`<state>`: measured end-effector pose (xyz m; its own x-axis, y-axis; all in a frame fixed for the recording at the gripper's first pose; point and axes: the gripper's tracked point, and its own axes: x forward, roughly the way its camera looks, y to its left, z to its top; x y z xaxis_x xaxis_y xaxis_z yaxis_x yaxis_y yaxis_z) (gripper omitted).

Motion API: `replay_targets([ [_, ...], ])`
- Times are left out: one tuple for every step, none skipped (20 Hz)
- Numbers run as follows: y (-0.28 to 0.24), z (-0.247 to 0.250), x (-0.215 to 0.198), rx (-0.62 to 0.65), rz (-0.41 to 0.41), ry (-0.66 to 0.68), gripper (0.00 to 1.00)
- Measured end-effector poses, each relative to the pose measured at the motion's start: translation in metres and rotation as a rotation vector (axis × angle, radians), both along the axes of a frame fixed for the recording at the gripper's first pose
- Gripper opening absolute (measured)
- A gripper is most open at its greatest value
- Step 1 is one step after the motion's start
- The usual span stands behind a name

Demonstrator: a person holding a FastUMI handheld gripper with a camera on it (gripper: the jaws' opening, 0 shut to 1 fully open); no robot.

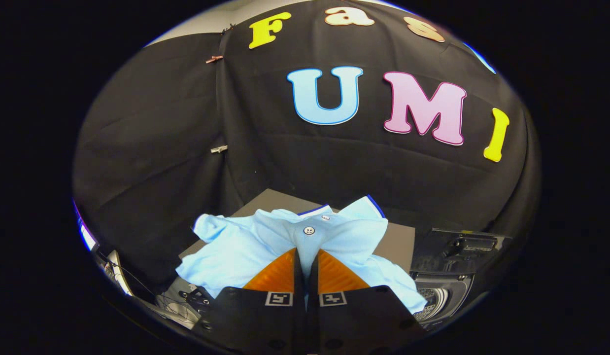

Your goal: Put the clothes into the washing machine and then close the washing machine lid.

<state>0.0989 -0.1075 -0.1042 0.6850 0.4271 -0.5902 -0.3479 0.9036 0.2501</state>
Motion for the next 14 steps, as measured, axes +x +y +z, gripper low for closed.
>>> replay_targets([
  [-0.015, 0.003, 0.003, 0.020, -0.007, 0.003, 0.05],
  [-0.030, 0.005, 0.007, 0.042, -0.013, 0.010, 0.05],
  [-0.046, 0.006, 0.009, 0.062, -0.016, 0.017, 0.05],
  [-0.061, 0.007, 0.011, 0.079, -0.017, 0.026, 0.05],
  [-0.078, 0.008, 0.013, 0.097, -0.020, 0.032, 0.05],
  [-0.095, 0.009, 0.013, 0.108, -0.021, 0.034, 0.05],
  [-0.112, 0.009, 0.013, 0.111, -0.017, 0.031, 0.05],
  [-0.130, 0.007, 0.012, 0.108, -0.014, 0.026, 0.05],
  [-0.148, 0.004, 0.010, 0.099, -0.011, 0.019, 0.05],
  [-0.166, 0.002, 0.008, 0.088, -0.013, 0.009, 0.05],
  [-0.185, 0.000, 0.006, 0.079, -0.021, 0.000, 0.05],
  [-0.201, -0.001, 0.004, 0.076, -0.031, -0.008, 0.05],
  [-0.218, -0.001, 0.004, 0.073, -0.045, -0.015, 0.05],
  [-0.235, -0.003, 0.003, 0.068, -0.064, -0.016, 0.05],
])
